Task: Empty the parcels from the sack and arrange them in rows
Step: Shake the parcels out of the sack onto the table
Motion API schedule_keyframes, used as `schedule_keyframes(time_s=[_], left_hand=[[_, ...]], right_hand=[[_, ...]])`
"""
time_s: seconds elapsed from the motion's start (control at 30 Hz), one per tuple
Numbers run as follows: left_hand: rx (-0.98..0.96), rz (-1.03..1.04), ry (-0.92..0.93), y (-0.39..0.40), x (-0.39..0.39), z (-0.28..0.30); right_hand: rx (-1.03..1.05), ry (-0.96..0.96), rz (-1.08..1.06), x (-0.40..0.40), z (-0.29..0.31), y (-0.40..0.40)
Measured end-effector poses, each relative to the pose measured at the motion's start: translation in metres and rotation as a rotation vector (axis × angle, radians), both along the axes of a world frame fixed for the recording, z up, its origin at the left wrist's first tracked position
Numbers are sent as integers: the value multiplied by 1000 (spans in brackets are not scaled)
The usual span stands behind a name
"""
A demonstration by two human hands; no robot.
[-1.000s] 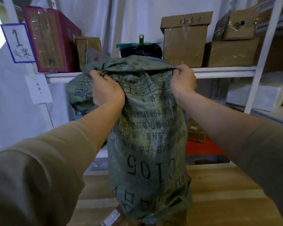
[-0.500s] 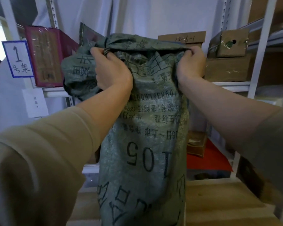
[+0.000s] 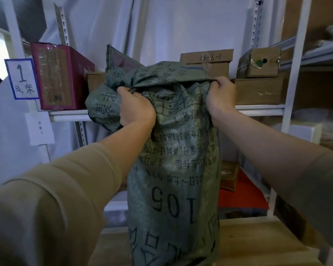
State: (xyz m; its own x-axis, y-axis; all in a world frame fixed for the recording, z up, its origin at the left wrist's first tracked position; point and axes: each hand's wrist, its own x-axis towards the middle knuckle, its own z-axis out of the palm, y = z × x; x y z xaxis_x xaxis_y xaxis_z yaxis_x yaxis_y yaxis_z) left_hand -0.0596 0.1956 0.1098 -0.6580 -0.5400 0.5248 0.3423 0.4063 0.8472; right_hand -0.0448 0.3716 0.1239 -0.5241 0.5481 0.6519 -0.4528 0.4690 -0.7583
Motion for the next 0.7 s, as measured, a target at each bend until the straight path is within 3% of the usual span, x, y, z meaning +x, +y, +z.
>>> schedule_keyframes(time_s=[0.23, 0.4, 0.5, 0.57, 0.7], left_hand=[[27, -30, 4, -9, 5, 6], [-28, 1, 84, -21, 3, 14], [-229, -81, -136, -36, -10, -2], [-223, -86, -260, -45, -16, -13], [-145, 4, -68, -48, -8, -1]], right_hand=[[-38, -70, 46, 6, 4, -8], [-16, 55, 8, 9, 5, -11], [319, -228, 10, 2, -7, -6], [386, -392, 15, 0, -11, -4], [211, -77, -65, 7, 6, -20]])
